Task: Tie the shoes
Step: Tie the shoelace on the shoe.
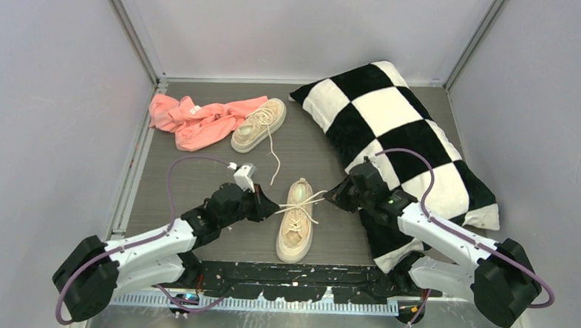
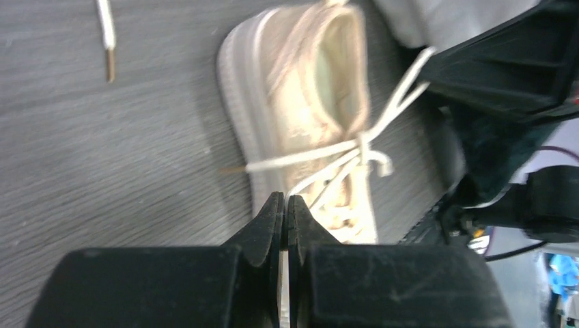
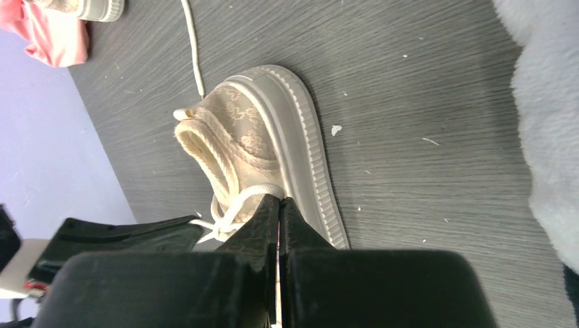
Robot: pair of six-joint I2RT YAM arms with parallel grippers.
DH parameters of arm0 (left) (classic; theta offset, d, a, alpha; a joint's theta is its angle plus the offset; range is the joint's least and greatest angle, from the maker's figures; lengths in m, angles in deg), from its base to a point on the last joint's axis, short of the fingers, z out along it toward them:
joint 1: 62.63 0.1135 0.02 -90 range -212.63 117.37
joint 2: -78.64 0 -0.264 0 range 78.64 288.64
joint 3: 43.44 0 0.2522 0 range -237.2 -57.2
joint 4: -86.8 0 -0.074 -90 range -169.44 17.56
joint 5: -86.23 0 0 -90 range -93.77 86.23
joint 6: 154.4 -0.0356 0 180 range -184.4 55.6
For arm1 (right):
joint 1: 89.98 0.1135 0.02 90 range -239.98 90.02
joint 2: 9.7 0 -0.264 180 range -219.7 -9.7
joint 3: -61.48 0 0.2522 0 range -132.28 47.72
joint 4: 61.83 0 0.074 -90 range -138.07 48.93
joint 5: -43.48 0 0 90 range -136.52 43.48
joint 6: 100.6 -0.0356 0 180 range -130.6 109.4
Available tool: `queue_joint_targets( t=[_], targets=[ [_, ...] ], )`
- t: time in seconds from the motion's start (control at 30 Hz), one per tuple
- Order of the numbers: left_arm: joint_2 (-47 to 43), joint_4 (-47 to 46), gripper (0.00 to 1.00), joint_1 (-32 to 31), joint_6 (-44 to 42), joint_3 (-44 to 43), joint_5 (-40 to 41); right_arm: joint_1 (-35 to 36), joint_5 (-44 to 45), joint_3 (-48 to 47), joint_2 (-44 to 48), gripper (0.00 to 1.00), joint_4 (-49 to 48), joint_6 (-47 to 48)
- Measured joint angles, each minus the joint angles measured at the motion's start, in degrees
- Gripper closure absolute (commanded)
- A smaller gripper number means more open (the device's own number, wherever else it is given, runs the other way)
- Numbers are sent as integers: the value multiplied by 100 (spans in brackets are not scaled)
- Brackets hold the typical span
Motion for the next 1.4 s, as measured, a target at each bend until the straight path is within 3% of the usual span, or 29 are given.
queue_joint_targets(
  t=[0.3, 0.7, 1.13, 1.4],
  targets=[
    [1084, -968, 100, -2, 302, 538, 46, -24, 0, 426, -236, 99, -245, -20],
    [39, -313, 100, -17, 229, 208, 385, -258, 85, 214, 74, 99, -24, 199],
    [702, -894, 100, -35, 450, 656, 372, -293, -101, 608, -101, 99, -413, 170],
    [-227, -385, 100, -37, 393, 560, 581, -328, -131, 560, 33, 100, -330, 199]
  ],
)
